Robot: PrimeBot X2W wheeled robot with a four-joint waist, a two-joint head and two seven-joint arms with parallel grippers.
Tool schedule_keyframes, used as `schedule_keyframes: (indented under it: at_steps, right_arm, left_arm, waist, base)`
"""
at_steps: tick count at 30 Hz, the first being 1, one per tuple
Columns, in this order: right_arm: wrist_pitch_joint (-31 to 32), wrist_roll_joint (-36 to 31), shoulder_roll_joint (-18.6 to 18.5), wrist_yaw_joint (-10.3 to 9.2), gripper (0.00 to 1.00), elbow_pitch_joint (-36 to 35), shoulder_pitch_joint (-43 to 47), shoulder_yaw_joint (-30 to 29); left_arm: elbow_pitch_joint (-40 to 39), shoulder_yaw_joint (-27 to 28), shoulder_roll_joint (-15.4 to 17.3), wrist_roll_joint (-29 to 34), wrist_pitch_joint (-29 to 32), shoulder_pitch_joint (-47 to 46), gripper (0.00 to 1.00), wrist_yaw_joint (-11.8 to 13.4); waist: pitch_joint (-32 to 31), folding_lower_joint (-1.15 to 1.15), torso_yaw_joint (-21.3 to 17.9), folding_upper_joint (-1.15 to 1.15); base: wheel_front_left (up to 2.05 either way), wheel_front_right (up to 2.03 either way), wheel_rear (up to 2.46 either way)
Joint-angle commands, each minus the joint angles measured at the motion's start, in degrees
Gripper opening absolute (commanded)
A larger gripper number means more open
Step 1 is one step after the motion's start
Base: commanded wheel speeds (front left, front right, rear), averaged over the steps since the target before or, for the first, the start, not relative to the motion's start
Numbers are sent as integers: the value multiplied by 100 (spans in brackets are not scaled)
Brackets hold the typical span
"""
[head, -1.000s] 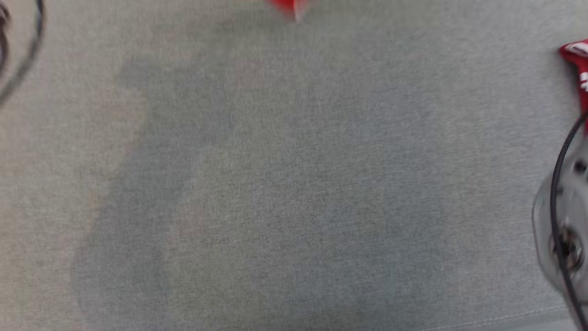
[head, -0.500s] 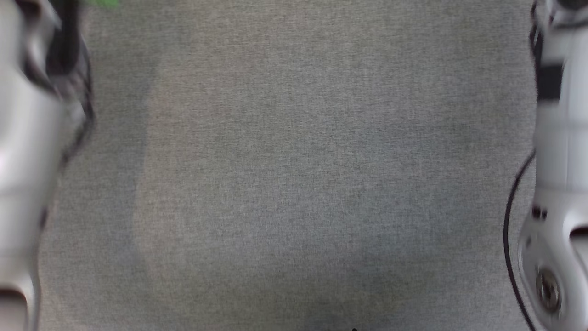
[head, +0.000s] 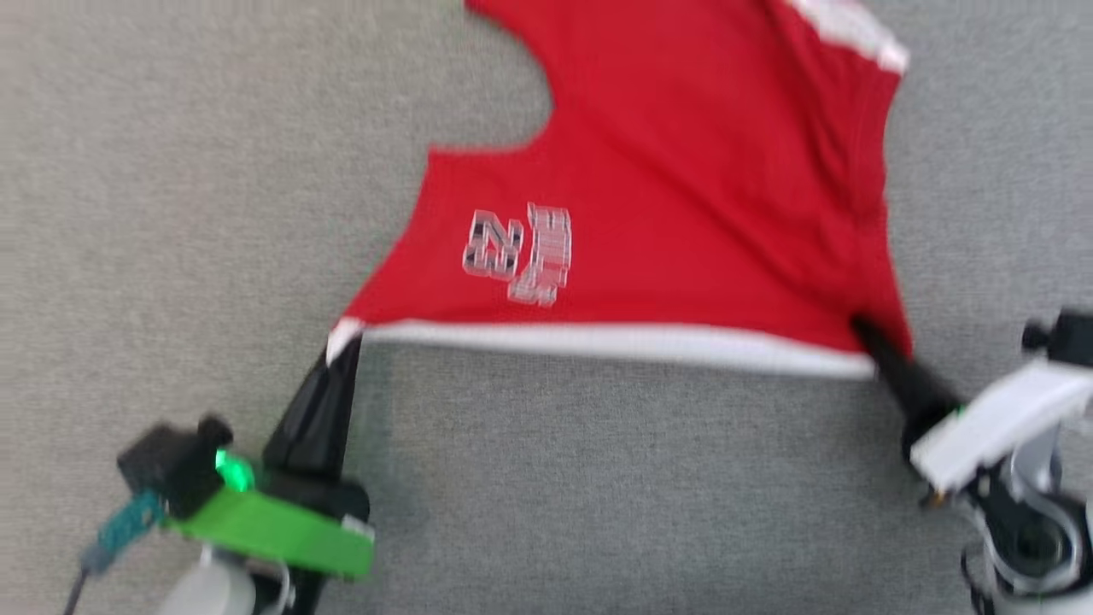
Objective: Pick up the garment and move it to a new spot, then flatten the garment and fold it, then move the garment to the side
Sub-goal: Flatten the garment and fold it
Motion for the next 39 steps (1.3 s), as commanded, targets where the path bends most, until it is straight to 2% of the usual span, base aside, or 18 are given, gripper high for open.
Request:
schedule_keyframes:
  at_steps: [1,3,6,11,18,24,29,34,39]
  right_arm:
    - [27,46,-12,-97,0,31,562,-113]
    - [59,59,4,-96,0,-240,1152,-87]
    - [-51,138,73,-93,0,-609,1996,-75]
    - [-467,388,190,-80,0,-818,2398,122]
    - [-879,576,213,-66,0,-454,1709,570]
    - [-1076,977,216,-66,0,-245,1059,944]
    - [-1022,1027,223,-65,0,-155,447,1179]
    - [-988,1164,222,-64,0,65,-179,1273]
    - [-1007,1409,227,-60,0,267,-662,1399]
  left_arm:
    - [-123,196,65,-59,-62,444,0,198]
    - [-401,311,74,-16,-62,1076,0,440]
    - [-852,276,13,-155,-62,1897,0,621]
    - [-1304,408,191,-281,-5,2290,0,699]
    - [-1590,680,772,-206,720,1198,0,633]
    - [-1573,803,1314,-247,1720,-95,0,527]
    - [-1367,779,1702,-246,2601,-1285,0,392]
    - [-996,598,1691,-325,3314,-2472,0,205]
    - [-467,365,1526,-405,3903,-3457,0,55]
  waist:
    - [-981,0,81,0]
    - [-1168,0,57,0]
    - [-1328,0,104,0]
    - [-1103,0,-62,0]
    - [-580,0,-570,0]
    - [-132,0,-1042,0]
    - [178,0,-1352,0]
    - [446,0,-1534,0]
    - [676,0,-1680,0]
  base:
    - [0,0,0]
    - [0,0,0]
    - [0,0,0]
    - [0,0,0]
    - [0,0,0]
    - [0,0,0]
    - [0,0,0]
    - [0,0,0]
    - [0,0,0]
